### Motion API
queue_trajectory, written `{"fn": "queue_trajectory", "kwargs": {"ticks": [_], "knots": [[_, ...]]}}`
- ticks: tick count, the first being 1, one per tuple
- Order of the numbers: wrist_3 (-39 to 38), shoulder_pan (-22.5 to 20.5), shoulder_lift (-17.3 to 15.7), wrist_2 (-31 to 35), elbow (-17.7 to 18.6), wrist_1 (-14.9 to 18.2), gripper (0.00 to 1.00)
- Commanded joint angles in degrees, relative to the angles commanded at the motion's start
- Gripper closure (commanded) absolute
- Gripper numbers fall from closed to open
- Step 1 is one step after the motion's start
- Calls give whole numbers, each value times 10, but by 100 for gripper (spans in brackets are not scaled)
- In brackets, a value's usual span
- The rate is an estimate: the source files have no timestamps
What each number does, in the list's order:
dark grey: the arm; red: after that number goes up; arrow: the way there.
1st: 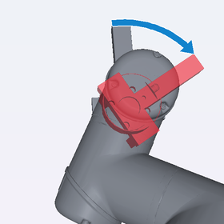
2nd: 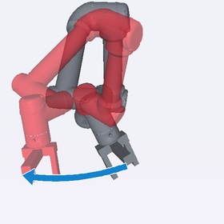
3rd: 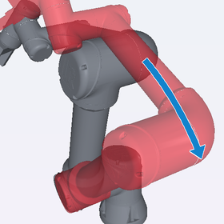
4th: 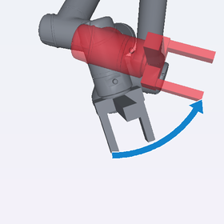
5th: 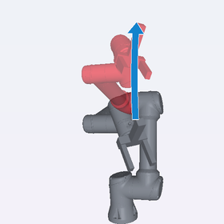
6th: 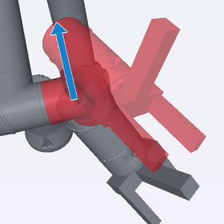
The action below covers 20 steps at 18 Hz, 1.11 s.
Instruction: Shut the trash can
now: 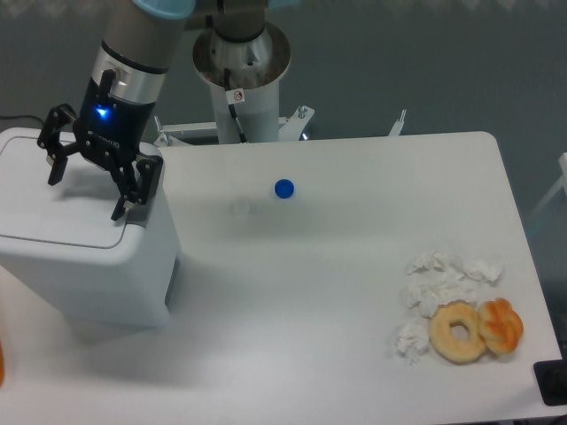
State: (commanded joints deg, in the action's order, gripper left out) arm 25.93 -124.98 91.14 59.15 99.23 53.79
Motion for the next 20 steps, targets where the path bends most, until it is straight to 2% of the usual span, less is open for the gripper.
{"fn": "queue_trajectory", "kwargs": {"ticks": [7,12,14,16,18,20], "knots": [[-1,-9,-11,-3,-24,4,0],[1,-96,-14,0,-40,2,0],[4,-128,-7,5,-68,2,0],[9,-144,14,38,-91,1,0],[52,-157,18,64,-102,0,0],[156,-187,24,69,-98,2,0]]}}
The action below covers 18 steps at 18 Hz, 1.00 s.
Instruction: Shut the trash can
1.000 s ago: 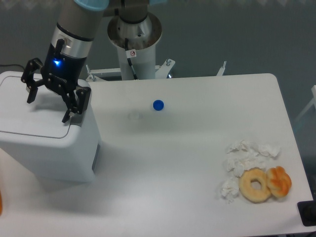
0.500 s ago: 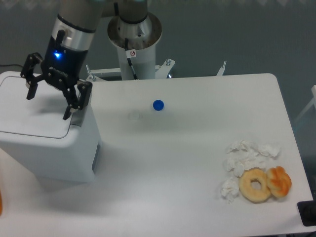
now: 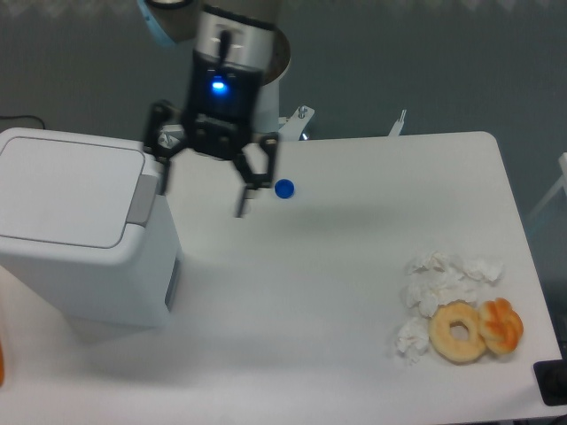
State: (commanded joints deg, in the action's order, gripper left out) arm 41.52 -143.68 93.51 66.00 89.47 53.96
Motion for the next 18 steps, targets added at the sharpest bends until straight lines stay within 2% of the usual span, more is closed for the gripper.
{"fn": "queue_trajectory", "kwargs": {"ticks": [2,6,11,16,18], "knots": [[92,-27,2,2,4,1,0],[209,-72,4,44,6,3,0],[373,-129,-2,92,-4,38,0],[415,-143,-40,150,55,51,0],[415,-143,-42,156,56,57,0]]}}
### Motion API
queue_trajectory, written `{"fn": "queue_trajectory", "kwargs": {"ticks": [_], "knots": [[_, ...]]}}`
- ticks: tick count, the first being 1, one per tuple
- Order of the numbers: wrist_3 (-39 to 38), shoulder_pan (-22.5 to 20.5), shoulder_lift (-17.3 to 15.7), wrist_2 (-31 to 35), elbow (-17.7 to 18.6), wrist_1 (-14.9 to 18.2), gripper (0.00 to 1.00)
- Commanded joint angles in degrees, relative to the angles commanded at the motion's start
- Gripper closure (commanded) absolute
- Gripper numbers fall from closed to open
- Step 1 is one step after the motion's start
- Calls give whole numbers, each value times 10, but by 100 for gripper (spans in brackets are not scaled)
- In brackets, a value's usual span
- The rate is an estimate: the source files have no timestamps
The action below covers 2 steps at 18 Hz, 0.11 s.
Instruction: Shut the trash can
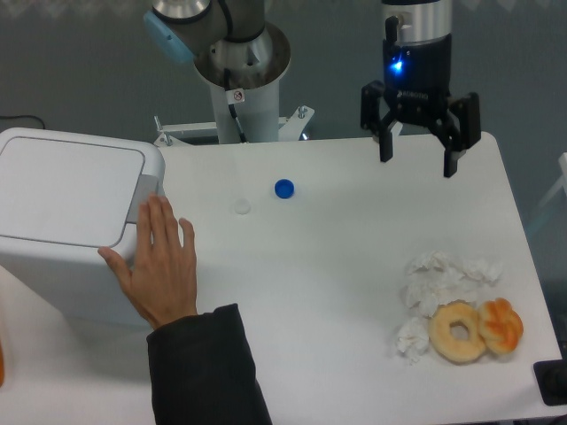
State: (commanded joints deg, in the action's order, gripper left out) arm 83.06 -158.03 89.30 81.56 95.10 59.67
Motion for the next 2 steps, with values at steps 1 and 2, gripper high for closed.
{"fn": "queue_trajectory", "kwargs": {"ticks": [1,2], "knots": [[0,-1,0,0,-1,2,0],[0,-2,1,0,-2,4,0]]}}
